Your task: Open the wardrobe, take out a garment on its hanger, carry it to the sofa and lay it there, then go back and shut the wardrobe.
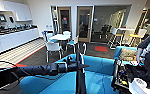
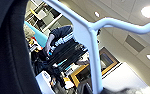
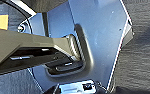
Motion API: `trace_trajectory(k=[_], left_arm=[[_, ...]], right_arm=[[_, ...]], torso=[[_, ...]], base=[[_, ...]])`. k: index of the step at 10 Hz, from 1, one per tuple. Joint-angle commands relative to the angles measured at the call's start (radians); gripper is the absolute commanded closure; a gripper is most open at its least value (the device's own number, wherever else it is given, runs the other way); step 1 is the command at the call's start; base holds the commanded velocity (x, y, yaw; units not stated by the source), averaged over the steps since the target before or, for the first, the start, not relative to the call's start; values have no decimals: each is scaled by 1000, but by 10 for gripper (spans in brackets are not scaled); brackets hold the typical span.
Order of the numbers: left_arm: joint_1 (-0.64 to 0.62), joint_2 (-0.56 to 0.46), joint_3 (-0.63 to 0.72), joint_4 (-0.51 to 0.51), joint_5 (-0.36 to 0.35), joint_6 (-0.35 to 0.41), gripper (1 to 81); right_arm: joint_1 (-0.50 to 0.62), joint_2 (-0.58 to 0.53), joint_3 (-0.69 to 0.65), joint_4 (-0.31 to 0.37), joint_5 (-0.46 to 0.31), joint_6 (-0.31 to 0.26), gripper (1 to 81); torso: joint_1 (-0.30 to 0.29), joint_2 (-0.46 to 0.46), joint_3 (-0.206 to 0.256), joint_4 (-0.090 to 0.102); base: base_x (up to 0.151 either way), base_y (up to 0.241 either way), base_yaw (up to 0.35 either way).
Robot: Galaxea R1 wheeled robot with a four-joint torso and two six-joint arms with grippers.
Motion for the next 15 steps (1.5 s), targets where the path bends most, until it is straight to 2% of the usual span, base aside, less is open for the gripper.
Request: trace_trajectory(k=[1, 5, 13, 15], left_arm=[[-176, 2, 35, 35, -31, 16, 811], [-176, 5, 35, 34, -30, 13, 811], [-173, 12, 35, 29, -30, 13, 811], [-167, 12, 32, 29, -31, 13, 811]], right_arm=[[20, -1, -2, -4, -39, 0, 10], [22, 0, -2, -5, -40, 0, 10], [25, 2, -2, -2, -43, 1, 10], [25, 2, -2, -2, -45, 1, 10]], torso=[[0, 0, 0, 0], [0, 0, 0, 0], [1, -1, 1, 0], [2, 0, 0, 0]], base=[[0, 0, 0], [0, 0, 0], [112, 0, 0], [0, 0, 0]])
